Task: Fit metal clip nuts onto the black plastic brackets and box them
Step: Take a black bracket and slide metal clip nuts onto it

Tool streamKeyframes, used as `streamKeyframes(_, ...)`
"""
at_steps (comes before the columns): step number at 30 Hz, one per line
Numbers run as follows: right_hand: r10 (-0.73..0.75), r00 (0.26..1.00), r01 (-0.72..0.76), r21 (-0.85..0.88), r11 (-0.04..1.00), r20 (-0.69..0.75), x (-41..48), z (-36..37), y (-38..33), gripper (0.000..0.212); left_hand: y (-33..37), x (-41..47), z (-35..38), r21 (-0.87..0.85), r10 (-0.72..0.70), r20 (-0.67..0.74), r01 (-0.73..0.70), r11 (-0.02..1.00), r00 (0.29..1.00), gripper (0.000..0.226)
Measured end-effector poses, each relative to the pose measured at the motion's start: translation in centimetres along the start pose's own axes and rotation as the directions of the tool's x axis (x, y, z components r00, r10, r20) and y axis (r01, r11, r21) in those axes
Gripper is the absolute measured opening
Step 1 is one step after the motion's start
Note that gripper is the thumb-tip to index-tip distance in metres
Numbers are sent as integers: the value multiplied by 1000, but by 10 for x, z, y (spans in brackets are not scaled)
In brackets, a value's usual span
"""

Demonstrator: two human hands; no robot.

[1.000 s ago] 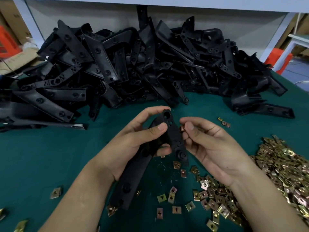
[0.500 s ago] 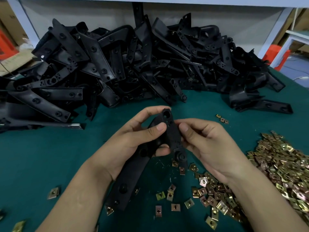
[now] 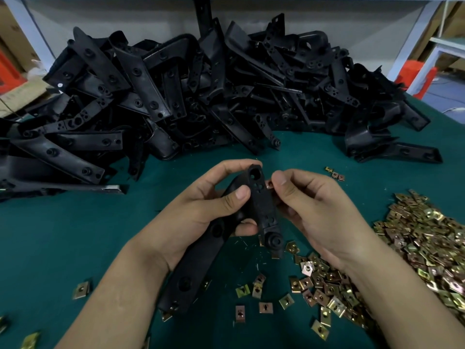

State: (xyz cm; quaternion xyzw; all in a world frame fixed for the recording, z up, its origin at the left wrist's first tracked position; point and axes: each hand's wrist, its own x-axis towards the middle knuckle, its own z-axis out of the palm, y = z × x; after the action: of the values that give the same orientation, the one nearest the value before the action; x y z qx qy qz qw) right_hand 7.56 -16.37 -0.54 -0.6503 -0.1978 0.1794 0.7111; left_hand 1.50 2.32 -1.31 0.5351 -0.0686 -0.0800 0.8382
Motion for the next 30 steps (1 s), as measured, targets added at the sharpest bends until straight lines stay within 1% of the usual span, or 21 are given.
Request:
streamKeyframes(2,-6,1000,6,-6,1000,-5,0,-1,0,32,0,0,-1,2,1,1,-1,1000,1000,33)
streamKeyframes(6,-42,998,44,-62,997,36,-1,-1,1,39,0,-1,-2,21,1,-4,-1,1000,1000,34)
streamKeyframes(9,-67,997,70,-91,993,33,-1,-3,0,36,1,-2,-1,59,-7,-3,7,998,1000,34)
streamKeyframes(13,-102,994,106,-147,983,34,-1,-1,-2,28,0,-2,-1,67,-8,4,7,998,1000,35)
streamKeyframes(18,-120,992,125,-196,973,38,-1,-1,-4,25,0,-2,-3,154,-19,-1,18,988,1000,36)
streamKeyframes(21,-124,991,131,-171,977,50,-1,-1,-3,27,-1,-2,-4,228,-31,-2,31,973,1000,45)
streamKeyframes(24,-108,991,117,-130,985,78,-2,0,-2,28,-4,0,-1,194,-41,-10,42,980,999,48)
streamKeyframes(27,-56,994,60,-46,997,95,-3,0,1,27,-9,1,2,185,-34,-16,36,982,999,42)
streamKeyframes(30,-29,994,27,22,999,107,-5,3,-1,26,-8,1,1,168,-8,18,5,986,1000,37)
